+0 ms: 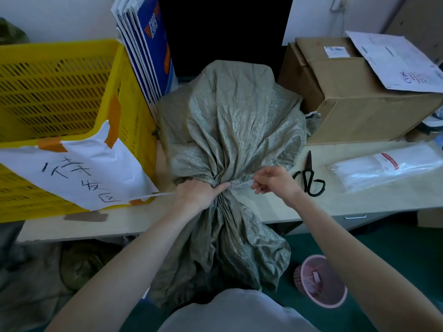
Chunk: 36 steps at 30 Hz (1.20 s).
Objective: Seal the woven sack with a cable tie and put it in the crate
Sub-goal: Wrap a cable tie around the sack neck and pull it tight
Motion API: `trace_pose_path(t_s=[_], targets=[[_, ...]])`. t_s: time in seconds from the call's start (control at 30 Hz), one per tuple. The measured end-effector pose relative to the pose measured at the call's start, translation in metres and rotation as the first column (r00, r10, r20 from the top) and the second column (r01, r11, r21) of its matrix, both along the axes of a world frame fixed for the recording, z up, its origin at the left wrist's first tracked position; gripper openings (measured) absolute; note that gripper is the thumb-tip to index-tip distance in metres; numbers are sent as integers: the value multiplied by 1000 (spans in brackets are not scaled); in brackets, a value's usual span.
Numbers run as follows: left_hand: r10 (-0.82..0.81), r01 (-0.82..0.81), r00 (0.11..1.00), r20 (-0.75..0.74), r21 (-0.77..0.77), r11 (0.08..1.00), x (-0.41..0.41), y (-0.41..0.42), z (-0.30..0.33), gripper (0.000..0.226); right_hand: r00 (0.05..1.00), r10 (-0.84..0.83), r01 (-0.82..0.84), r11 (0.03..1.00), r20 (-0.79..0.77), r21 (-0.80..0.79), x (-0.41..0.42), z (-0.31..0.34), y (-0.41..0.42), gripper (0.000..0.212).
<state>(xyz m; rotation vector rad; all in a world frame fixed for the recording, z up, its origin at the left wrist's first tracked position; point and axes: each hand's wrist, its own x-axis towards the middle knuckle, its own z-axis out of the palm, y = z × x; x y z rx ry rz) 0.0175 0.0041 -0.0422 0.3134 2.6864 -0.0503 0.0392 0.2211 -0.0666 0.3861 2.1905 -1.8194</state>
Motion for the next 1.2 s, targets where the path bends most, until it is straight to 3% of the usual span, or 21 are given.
trace_pose_path(t_s=[0.1, 0.13, 0.3, 0.43, 0.57, 0.67, 0.77, 0.9, 1.0, 1.1, 1.2], targets=[[22, -24, 1000, -19, -116, 993, -1, 2, 9, 81, 998, -49, 47, 997, -43, -57, 2, 3, -6, 8], [30, -33, 999, -30, -134, 990, -1, 3, 12, 83, 997, -63, 59, 994, -54, -88, 3, 5, -8, 7], [-35, 22, 998, -56, -214, 977, -1, 2, 34, 67, 989, -118, 100, 979, -93, -180, 10, 22, -20, 6], [-112, 102, 993, -37, -204, 974, 0, -6, 49, 18, 981, -154, 127, 970, -118, -209, 13, 31, -25, 6], [-180, 166, 982, -60, -188, 968, 1, -14, 63, 18, 976, -139, 113, 981, -168, -158, 14, 37, -29, 7], [-247, 246, 969, -3, -66, 967, -4, -21, 72, 14, 970, -133, 101, 982, -205, -158, 17, 42, -31, 9], [-287, 242, 925, 249, 197, 950, -12, -28, 84, 19, 966, -126, 87, 981, -225, -176, 19, 46, -32, 9], [-287, 100, 834, 471, 383, 918, -16, -34, 98, 28, 966, -121, 81, 981, -230, -176, 21, 46, -31, 7], [-233, -130, 778, 584, 513, 849, -21, -39, 95, 33, 965, -124, 81, 979, -232, -185, 22, 46, -28, 6], [-270, -242, 738, 618, 616, 750, -24, -48, 84, 30, 962, -121, 73, 978, -244, -194, 24, 47, -26, 6], [-297, -230, 788, 539, 706, 669, -20, -52, 74, 24, 962, -119, 66, 975, -246, -213, 25, 47, -25, 5]])
